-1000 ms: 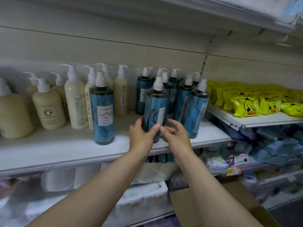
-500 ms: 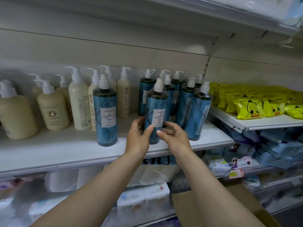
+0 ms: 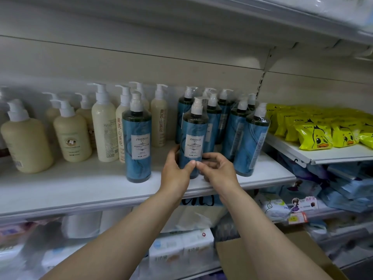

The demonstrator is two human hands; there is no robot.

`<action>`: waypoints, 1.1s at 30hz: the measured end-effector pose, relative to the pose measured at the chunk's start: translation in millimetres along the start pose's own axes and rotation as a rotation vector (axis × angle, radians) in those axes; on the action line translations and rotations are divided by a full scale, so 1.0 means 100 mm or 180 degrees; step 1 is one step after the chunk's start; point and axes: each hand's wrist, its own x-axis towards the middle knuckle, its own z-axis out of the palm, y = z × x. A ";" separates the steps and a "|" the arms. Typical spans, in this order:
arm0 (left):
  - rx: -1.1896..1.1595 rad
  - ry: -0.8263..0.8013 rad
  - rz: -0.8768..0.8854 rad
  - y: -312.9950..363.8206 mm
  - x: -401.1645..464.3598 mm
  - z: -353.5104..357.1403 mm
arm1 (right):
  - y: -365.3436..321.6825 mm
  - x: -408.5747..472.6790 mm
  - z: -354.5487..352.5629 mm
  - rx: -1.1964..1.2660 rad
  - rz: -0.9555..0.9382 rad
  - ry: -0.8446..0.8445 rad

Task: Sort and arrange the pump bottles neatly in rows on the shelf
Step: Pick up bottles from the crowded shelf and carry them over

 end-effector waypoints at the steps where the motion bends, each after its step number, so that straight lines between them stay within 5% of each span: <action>1: -0.0014 0.0028 -0.0006 0.01 0.02 0.01 | -0.01 0.01 0.01 -0.0021 0.0015 0.0002; 8: -0.0185 0.0154 -0.0035 0.07 0.22 0.01 | -0.03 0.13 0.05 0.0481 0.0199 -0.0110; 16: -0.0108 0.0338 -0.0146 0.05 0.58 0.10 | -0.03 0.26 0.06 0.0901 -0.0127 0.0677; 33: 0.0474 0.0456 -0.0082 -0.05 1.06 0.21 | 0.07 0.67 0.12 0.1154 -0.0143 0.0673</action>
